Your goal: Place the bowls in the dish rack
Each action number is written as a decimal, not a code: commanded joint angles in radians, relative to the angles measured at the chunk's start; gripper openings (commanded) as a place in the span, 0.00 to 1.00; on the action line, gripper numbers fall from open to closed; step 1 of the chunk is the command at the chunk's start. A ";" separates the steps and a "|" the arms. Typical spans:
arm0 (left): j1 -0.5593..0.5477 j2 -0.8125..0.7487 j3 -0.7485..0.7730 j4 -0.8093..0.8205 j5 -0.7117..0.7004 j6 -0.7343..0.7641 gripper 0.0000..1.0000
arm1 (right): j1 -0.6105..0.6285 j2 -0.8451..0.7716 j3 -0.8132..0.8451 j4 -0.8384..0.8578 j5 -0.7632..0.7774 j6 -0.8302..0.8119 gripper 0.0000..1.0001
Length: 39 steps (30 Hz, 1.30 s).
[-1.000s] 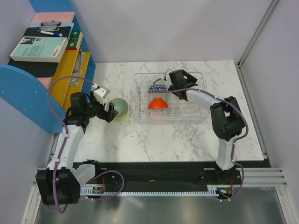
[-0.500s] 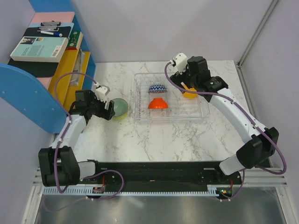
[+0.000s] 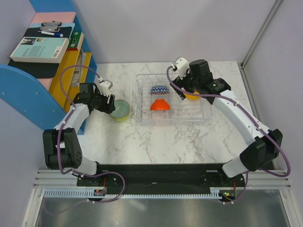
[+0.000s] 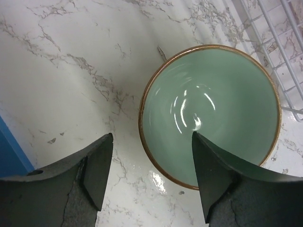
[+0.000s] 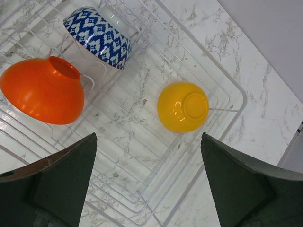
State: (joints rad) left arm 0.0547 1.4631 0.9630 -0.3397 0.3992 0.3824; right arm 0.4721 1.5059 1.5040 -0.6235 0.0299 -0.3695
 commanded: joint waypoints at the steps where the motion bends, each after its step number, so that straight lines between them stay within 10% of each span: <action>1: -0.010 0.048 0.059 -0.002 -0.011 0.019 0.72 | 0.002 -0.044 -0.011 0.008 -0.028 0.015 0.98; 23: -0.082 0.126 0.098 -0.033 -0.048 0.033 0.40 | 0.002 -0.072 -0.042 0.019 -0.068 0.026 0.98; 30: -0.095 0.129 0.108 -0.041 -0.062 0.038 0.02 | 0.002 -0.079 -0.047 0.022 -0.067 0.029 0.97; 39: -0.096 0.074 0.151 -0.076 -0.016 0.029 0.02 | 0.000 -0.078 -0.041 0.025 -0.079 0.043 0.98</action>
State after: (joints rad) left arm -0.0353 1.5810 1.0714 -0.3786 0.3534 0.3904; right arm 0.4721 1.4612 1.4609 -0.6250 -0.0269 -0.3523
